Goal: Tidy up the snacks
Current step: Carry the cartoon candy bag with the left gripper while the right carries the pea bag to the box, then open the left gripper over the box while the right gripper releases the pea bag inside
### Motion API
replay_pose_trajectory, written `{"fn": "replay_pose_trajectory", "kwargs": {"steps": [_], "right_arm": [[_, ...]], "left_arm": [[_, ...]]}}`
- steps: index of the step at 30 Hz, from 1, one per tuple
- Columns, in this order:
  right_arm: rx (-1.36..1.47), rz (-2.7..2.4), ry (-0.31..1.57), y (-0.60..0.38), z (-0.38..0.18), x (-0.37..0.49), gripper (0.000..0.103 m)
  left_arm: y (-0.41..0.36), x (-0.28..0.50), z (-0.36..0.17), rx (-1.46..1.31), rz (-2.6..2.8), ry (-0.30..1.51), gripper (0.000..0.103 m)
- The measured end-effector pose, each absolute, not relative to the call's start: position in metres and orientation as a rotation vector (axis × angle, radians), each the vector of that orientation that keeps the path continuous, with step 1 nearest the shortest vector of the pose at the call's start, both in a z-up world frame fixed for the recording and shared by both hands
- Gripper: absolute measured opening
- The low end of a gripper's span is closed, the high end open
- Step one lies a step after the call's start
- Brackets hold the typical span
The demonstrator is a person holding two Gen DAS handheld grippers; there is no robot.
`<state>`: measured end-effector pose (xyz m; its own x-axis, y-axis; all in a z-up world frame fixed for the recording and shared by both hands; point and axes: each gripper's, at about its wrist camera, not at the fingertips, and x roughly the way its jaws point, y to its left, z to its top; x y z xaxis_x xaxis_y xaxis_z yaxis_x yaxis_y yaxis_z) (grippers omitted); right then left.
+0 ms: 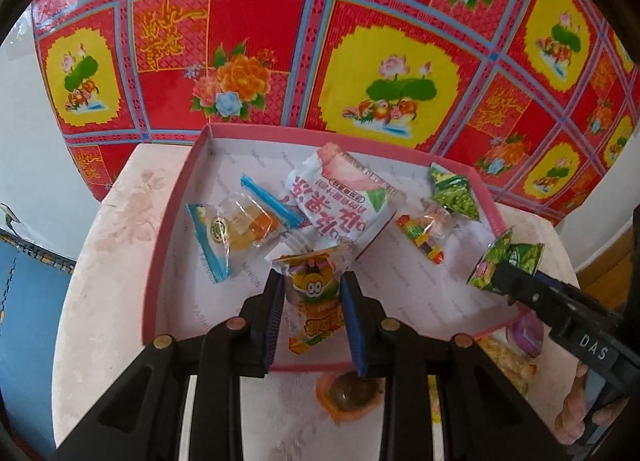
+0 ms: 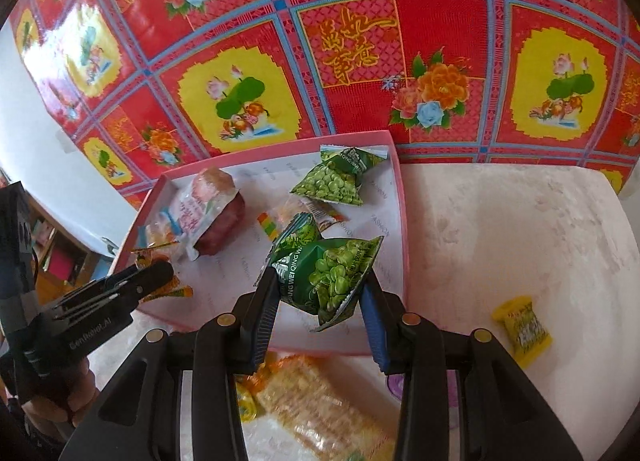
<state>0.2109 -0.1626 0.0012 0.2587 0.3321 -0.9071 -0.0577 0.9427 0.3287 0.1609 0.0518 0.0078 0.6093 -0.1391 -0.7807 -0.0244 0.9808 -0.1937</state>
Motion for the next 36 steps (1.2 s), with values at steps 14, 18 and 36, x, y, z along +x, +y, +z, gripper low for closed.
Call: {"fn": "replay_pose_trajectory", "kwargs": {"steps": [14,18,36], "right_arm": [[0.228,0.251,1.293,-0.157,-0.022,0.227,0.04],[0.217,0.25,1.285,-0.151,-0.026,0.232,0.04],[0.174,0.243,1.254,-0.138,-0.034,0.243,0.043]], "left_arm": [[0.059,0.189,-0.002,-0.215,-0.054,0.914,0.03],[0.063,0.196,-0.003,-0.221,-0.047,0.911,0.03],[0.067,0.22,-0.013,-0.234,-0.019,0.927,0.044]]}}
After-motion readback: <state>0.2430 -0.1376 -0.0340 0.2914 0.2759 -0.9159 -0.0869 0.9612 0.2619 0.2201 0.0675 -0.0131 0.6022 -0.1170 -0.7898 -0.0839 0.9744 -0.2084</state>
